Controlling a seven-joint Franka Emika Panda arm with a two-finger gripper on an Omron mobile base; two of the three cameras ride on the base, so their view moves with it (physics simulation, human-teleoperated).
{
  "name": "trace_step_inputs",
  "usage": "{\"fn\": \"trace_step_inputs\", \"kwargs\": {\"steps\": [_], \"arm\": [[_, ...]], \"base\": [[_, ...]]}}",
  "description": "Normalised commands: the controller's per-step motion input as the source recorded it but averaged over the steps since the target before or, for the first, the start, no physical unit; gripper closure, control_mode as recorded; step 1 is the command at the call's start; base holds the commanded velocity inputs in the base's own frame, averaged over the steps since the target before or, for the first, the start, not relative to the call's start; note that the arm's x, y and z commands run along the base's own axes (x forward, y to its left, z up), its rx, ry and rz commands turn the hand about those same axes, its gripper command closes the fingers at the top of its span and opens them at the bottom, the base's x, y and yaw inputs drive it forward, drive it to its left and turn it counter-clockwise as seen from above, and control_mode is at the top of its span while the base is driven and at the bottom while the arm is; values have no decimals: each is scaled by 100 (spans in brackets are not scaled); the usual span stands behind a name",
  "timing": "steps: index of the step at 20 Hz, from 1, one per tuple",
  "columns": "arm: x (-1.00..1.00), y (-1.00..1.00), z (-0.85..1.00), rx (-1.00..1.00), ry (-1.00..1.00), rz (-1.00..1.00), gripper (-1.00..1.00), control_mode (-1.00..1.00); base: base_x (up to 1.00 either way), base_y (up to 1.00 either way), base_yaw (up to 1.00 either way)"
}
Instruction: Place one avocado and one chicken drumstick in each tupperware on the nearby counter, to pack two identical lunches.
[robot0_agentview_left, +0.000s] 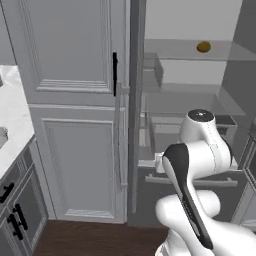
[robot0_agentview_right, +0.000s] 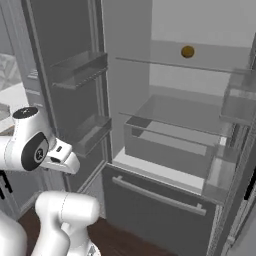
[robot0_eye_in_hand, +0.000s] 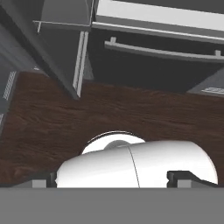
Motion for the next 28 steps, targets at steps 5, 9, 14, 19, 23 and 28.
{"fn": "trace_step_inputs", "kwargs": {"steps": [5,9,14,19,23,28], "arm": [[0,0,0,0,0,0,-100,100],[0,0,0,0,0,0,-100,100],[0,0,0,0,0,0,-100,100],[0,0,0,0,0,0,-100,100],[0,0,0,0,0,0,-100,100],[0,0,0,0,0,0,-100,100]], "base": [[0,-75,-31],[30,-45,-25],[60,-9,-25],[70,0,-33],[74,10,-33],[37,39,-21]]}}
